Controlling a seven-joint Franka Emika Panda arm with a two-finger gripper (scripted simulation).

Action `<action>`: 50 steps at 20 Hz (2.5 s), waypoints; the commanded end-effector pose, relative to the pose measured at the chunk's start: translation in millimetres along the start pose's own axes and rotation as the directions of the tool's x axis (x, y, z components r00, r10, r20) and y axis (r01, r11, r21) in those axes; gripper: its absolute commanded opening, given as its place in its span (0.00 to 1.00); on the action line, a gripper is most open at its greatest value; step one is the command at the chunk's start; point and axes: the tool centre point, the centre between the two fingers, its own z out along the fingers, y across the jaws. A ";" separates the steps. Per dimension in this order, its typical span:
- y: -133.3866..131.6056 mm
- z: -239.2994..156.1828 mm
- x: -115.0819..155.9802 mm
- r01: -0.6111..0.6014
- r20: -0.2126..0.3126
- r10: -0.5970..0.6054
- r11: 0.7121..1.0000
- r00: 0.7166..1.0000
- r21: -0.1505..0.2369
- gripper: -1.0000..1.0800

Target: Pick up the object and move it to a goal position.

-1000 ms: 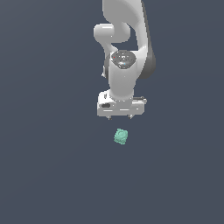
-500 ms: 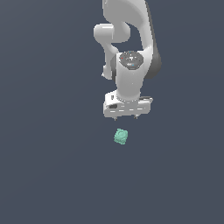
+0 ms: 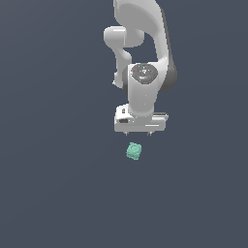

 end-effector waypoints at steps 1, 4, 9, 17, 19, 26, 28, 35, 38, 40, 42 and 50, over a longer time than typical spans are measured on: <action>1.4 6.8 3.3 -0.044 -0.001 0.044 0.999 0.999 -0.003 0.96; 3.6 16.9 8.2 -0.110 -0.005 0.110 0.994 0.994 -0.007 0.96; 8.0 35.8 16.7 -0.229 -0.013 0.228 0.973 0.973 -0.016 0.96; 12.9 55.6 24.8 -0.347 -0.026 0.346 0.938 0.938 -0.026 0.96; 13.6 58.3 25.8 -0.362 -0.028 0.362 0.932 0.932 -0.027 0.96; 14.1 61.1 26.5 -0.374 -0.029 0.373 0.927 0.927 -0.028 0.96; 14.4 64.2 26.5 -0.375 -0.029 0.374 0.927 0.927 -0.028 0.96; 15.8 96.7 26.1 -0.377 -0.030 0.376 0.926 0.926 -0.028 0.96; 16.2 107.5 26.4 -0.378 -0.030 0.377 0.925 0.926 -0.028 0.96; 16.1 110.7 27.1 -0.378 -0.030 0.377 0.925 0.926 -0.028 0.96; 16.1 111.1 27.6 -0.378 -0.030 0.377 0.925 0.926 -0.028 0.96; 16.1 111.1 27.6 -0.378 -0.030 0.377 0.925 0.926 -0.028 0.00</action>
